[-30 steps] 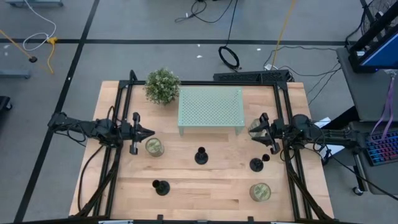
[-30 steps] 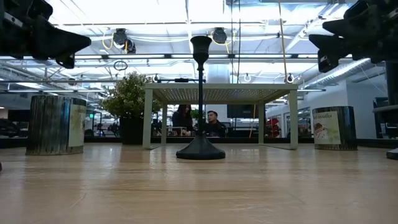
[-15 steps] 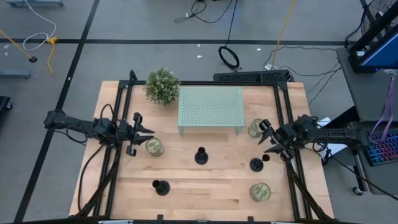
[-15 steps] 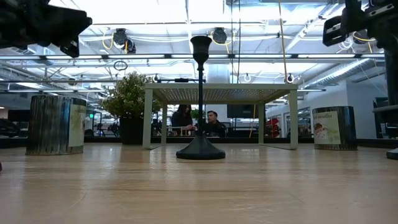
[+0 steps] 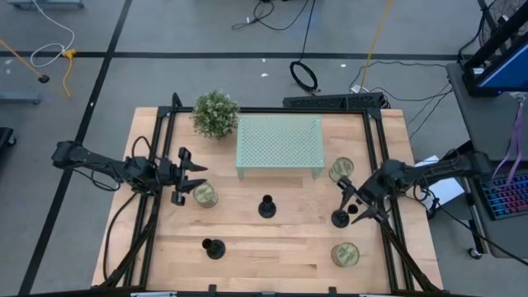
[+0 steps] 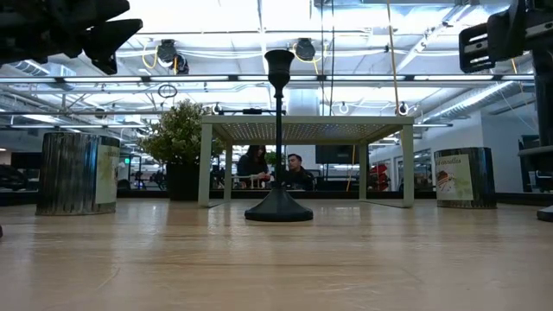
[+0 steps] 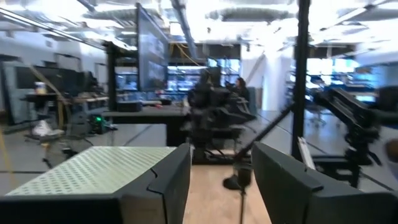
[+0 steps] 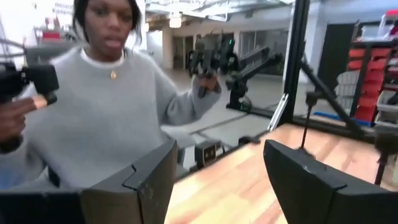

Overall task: Pick & Place candle stick holders
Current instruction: Put the top right black candle holder on the shelf

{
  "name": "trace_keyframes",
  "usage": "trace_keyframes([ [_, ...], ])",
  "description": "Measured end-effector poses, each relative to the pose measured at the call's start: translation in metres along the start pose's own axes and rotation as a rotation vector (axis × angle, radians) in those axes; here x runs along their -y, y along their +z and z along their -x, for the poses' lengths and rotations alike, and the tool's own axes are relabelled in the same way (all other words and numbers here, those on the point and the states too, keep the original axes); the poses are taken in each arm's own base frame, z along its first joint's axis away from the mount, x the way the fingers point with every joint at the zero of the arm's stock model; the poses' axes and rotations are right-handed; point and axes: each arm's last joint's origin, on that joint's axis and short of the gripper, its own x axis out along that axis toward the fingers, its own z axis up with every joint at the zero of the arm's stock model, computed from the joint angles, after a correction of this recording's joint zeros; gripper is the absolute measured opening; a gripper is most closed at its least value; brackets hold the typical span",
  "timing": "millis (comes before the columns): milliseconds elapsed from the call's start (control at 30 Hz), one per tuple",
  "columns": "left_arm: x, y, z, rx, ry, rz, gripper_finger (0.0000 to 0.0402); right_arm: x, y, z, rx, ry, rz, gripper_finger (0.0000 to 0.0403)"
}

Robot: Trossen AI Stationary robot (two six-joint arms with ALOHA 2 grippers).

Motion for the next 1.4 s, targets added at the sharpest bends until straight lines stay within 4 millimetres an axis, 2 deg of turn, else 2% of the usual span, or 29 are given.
trace_keyframes([
  [267,-0.001,0.000,0.000,0.002,0.024,0.001,0.0177,0.004,-0.013,-0.004,-0.098,-0.023,-0.004,0.0234],
  [433,-0.001,0.000,0.000,0.002,0.024,-0.013,0.0177,0.005,-0.022,-0.004,-0.176,-0.024,-0.061,0.0215],
  [567,-0.001,0.000,0.000,-0.001,0.024,-0.032,0.0177,0.005,-0.028,-0.005,-0.218,-0.026,-0.101,0.0176],
  [800,-0.001,-0.004,0.000,-0.043,0.022,-0.044,0.0177,0.005,-0.030,-0.005,-0.239,-0.026,-0.120,0.0074],
  [867,0.000,-0.006,0.000,-0.059,0.021,-0.061,0.0177,0.005,-0.029,-0.005,-0.230,-0.030,-0.112,0.0068],
  [1000,0.000,-0.007,0.000,-0.074,0.019,-0.104,0.0177,0.009,-0.019,-0.006,-0.138,-0.132,-0.032,0.0068],
  [1167,0.000,-0.007,0.000,-0.074,0.018,-0.157,0.0177,0.014,0.007,-0.006,0.099,-0.334,0.118,0.0068],
  [1333,-0.001,-0.007,0.000,-0.071,0.017,-0.205,0.0177,0.019,0.027,0.000,0.260,-0.624,0.221,0.0068],
  [1400,-0.001,-0.006,0.000,-0.063,0.018,-0.207,0.0177,0.025,0.046,-0.002,0.304,-0.778,0.234,0.0068],
])
